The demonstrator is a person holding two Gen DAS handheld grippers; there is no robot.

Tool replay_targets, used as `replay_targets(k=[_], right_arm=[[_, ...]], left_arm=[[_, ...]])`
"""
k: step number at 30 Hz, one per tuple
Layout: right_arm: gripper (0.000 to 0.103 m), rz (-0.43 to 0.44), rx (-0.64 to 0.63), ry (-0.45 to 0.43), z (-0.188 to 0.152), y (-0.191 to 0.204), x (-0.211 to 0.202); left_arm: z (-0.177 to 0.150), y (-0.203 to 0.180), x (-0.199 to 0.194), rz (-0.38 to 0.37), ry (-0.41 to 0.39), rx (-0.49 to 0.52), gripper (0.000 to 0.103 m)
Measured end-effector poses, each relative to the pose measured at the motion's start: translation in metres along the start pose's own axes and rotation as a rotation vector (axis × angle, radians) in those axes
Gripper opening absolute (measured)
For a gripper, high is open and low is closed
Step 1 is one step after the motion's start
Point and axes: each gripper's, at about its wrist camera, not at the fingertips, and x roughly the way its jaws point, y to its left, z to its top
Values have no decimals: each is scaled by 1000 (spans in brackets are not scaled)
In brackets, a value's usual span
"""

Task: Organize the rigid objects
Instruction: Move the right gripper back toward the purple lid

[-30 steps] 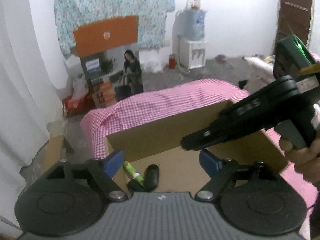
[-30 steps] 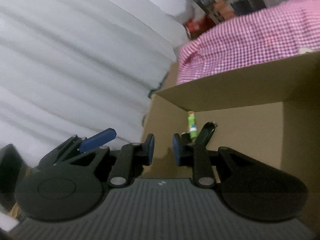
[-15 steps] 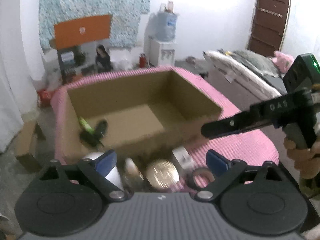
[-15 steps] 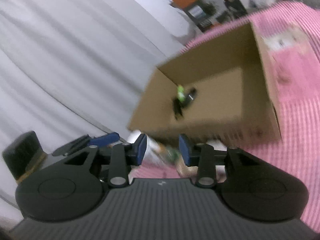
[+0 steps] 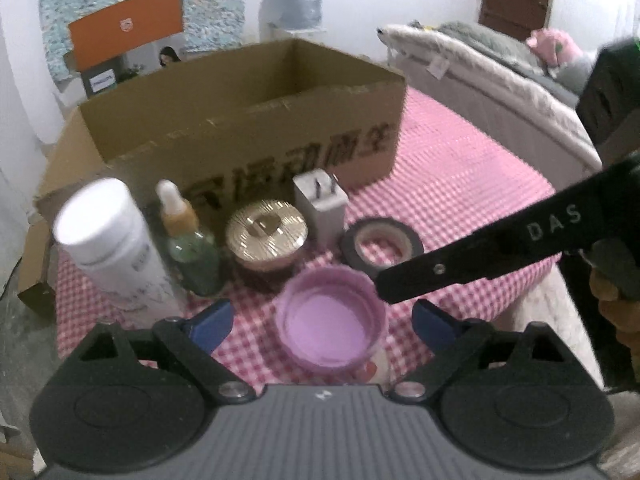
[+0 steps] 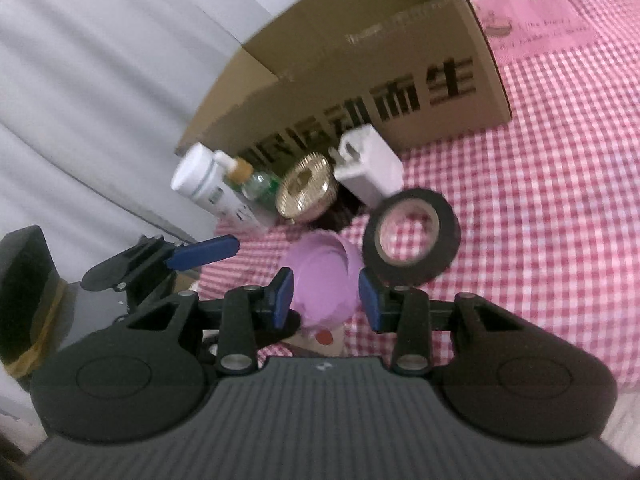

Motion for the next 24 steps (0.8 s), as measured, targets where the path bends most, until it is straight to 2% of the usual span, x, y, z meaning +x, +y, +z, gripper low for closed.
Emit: replay_targets(k=[5,15,24], right_arm=[[36,-27,1,28,-6,-3,11],[35,-24,2,53,-6,-2,30],[35,-15,-4,65,-9,4,29]], left_arm=[[-5,-1,15,-19,31,-20,95],[-10,2,27,-31,41,-36,75],[-15,0,19,-20,37,-29,73]])
